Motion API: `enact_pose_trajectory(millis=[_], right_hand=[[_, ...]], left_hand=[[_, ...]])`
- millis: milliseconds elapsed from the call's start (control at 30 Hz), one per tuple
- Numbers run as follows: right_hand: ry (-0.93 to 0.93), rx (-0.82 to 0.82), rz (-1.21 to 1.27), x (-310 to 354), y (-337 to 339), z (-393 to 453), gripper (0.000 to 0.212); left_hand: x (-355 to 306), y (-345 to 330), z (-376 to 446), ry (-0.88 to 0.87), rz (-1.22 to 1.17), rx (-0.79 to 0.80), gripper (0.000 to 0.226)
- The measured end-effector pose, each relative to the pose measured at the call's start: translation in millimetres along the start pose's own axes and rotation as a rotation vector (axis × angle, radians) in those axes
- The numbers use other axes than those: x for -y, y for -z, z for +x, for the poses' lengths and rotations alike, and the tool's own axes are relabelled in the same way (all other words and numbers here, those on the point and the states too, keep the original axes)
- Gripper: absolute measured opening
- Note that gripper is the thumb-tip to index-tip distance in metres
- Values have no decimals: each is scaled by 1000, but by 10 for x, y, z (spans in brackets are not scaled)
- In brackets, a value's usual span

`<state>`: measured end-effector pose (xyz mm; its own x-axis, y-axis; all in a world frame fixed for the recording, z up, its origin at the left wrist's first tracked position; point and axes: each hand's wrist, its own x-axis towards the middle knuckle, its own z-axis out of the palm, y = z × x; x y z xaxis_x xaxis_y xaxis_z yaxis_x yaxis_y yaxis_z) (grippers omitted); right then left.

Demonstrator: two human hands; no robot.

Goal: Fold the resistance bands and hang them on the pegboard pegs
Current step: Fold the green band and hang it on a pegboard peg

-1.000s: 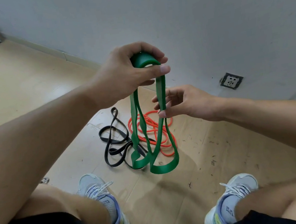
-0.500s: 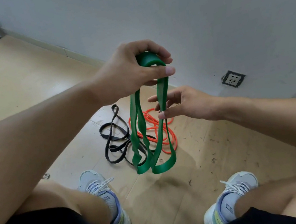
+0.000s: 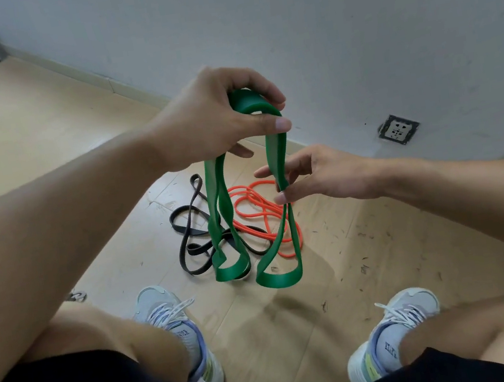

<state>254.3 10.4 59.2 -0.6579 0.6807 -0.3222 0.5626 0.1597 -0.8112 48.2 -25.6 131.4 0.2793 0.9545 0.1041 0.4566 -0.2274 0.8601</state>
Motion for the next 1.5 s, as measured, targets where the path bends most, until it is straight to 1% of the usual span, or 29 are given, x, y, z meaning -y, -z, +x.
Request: enact_pose_trajectory(millis=[200, 400, 533, 600, 700, 800, 833, 867, 967, 1033, 1100, 1200, 1300, 1367, 1433, 1500], right_hand=[[2, -39, 0, 2, -25, 15, 29], [28, -80, 27, 5, -59, 24, 30], [64, -93, 72, -23, -68, 46, 31], [72, -79, 86, -41, -76, 68, 33], [88, -3, 77, -45, -121, 90, 36], [123, 57, 42, -41, -180, 107, 23], [136, 60, 48, -38, -202, 115, 22], [144, 57, 49, -29, -231, 116, 25], [142, 62, 67, 8, -300, 130, 49], [129, 75, 90, 28, -355, 154, 54], [114, 71, 107, 20, -420, 193, 50], [120, 27, 35, -55, -551, 261, 43], [67, -51, 19, -148, -618, 317, 49], [44, -66, 14, -176, -594, 330, 50], [29, -80, 51, -185, -512, 326, 41], [20, -135, 129, -199, -389, 317, 32]], left_hand=[[19, -56, 26, -6, -29, -18, 31], [-8, -145, 49, -64, -35, -73, 30], [-19, -205, 62, -67, -156, -106, 31], [-38, -238, 65, -64, -218, -117, 31], [-88, -273, 55, -62, -282, -130, 32], [-114, -288, 58, -51, -328, -165, 30], [-120, -292, 62, -44, -356, -185, 30], [-132, -296, 67, -32, -395, -207, 29], [-177, -311, 87, 10, -485, -283, 32], [-202, -309, 98, 21, -536, -344, 37], [-222, -284, 113, 17, -577, -402, 34], [-236, -193, 117, 9, -648, -466, 27], [-187, -59, 119, 16, -709, -508, 24], [-128, 29, 124, 29, -740, -539, 24], [-58, 129, 131, 43, -767, -561, 23], [34, 258, 128, 68, -826, -574, 24]])
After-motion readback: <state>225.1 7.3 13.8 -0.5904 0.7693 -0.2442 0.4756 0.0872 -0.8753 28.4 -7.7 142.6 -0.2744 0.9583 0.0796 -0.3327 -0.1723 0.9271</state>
